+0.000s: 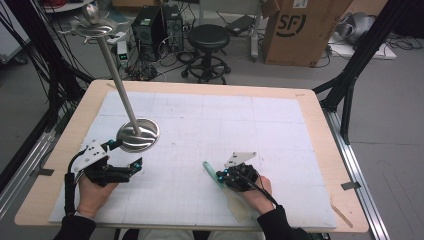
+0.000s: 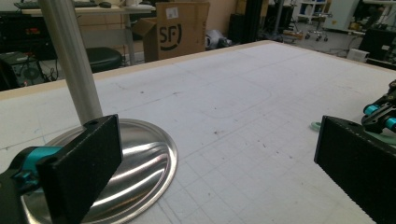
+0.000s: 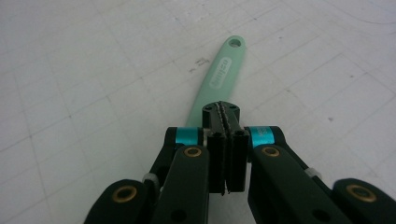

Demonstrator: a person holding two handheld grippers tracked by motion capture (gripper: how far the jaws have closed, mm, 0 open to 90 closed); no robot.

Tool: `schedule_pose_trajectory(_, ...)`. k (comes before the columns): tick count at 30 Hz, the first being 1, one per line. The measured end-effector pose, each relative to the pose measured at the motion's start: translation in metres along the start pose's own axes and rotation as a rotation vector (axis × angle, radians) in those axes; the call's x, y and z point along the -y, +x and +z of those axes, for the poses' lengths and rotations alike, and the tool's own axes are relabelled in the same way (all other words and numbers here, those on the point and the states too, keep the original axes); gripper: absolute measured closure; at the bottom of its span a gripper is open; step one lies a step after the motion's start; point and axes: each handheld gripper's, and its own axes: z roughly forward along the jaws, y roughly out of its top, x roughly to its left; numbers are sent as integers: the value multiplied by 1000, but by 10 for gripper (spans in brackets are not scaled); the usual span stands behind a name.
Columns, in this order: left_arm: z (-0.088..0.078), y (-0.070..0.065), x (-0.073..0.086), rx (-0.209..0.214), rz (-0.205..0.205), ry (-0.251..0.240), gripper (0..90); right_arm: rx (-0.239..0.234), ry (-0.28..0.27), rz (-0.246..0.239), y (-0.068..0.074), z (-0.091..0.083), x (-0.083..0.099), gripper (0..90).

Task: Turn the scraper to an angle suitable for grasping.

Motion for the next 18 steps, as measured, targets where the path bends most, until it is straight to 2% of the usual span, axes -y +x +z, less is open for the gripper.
schedule_pose_trajectory(5,-1,1,0,-5,-2,-2,17,-32,7,-29,7,3,-3,895)
schedule_pose_trajectory(7,-1,1,0,-5,-2,-3,17,-42,11,-55,11,5,-5,895)
schedule_pose_trajectory(9,-1,1,0,-4,-2,1,17,-77,18,-93,18,7,-8,895)
schedule_pose_trajectory(10,-1,1,0,-4,-3,0,17,-77,18,-93,18,7,-8,895)
schedule_pose_trajectory(11,-1,1,0,-5,-1,-1,17,-91,26,-124,24,9,-11,895)
schedule_pose_trajectory(12,-1,1,0,-5,-2,-2,17,-91,26,-124,24,9,-11,895)
schedule_pose_trajectory(14,-1,1,0,-5,-2,-1,17,-124,36,-166,33,12,-13,895)
schedule_pose_trajectory(17,-1,1,0,-4,-2,0,17,-136,43,-182,37,12,-15,895)
schedule_pose_trajectory(18,-1,1,0,-3,-3,1,17,-162,44,-188,39,13,-15,895)
